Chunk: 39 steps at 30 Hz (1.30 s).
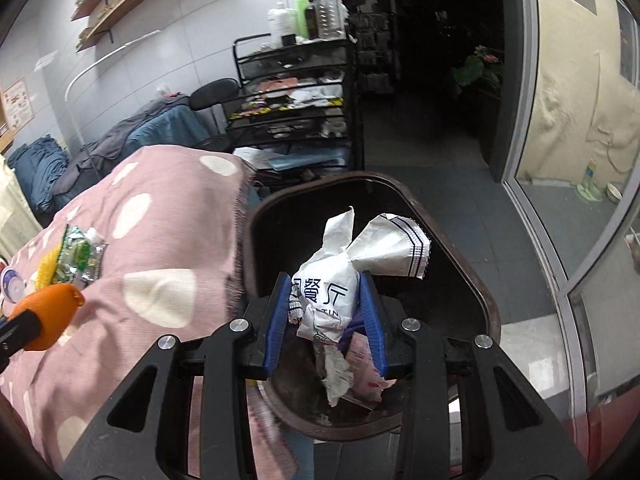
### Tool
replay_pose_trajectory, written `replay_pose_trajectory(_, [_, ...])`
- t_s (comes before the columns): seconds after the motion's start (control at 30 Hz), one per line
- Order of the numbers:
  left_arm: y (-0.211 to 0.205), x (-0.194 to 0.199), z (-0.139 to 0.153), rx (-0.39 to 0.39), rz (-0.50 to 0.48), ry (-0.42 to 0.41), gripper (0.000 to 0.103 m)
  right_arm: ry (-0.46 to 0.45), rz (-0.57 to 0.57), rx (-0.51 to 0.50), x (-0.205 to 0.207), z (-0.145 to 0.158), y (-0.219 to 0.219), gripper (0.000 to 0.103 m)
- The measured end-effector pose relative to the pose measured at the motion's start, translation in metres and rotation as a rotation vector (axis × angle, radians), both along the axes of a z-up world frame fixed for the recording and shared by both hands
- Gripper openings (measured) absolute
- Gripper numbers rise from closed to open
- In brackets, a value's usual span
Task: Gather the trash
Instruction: 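Carry the white wrapper over the brown bin and open the right tool, then lower the orange peel into the bin and open the left tool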
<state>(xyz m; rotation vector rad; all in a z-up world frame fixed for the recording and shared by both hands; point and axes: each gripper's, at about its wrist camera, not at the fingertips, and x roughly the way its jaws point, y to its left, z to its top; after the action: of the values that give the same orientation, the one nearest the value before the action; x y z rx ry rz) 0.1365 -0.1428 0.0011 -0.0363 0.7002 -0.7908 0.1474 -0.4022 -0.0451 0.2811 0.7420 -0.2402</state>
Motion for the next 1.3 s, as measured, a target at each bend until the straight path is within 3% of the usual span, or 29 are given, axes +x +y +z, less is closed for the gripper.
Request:
replay_pose_trajectory(0.3, [-0.018,0.004,-0.003,0.018,-0.04,0.013,0.012,0.112,-0.057,0.074,0.025,-0.051,-0.031,0.038])
replay_pose_trajectory(0.47, [-0.028,0.006,-0.004,0.033,-0.059,0.011,0.012,0.13,-0.088,0.098,0.032,-0.067,-0.036,0.058])
replay_pose_trajectory(0.53, [-0.033,0.006,-0.004,0.04,-0.069,0.009,0.012,0.127,-0.092,0.1,0.03,-0.069,-0.037,0.06])
replay_pose_trajectory(0.97, [-0.071,0.018,-0.009,0.061,-0.143,0.037,0.012,0.015,-0.101,0.049,-0.004,-0.037,-0.026,0.076])
replay_pose_trajectory(1.3, [-0.121,0.025,-0.02,0.109,-0.206,0.055,0.012,-0.035,-0.167,0.031,-0.036,-0.018,-0.037,0.077])
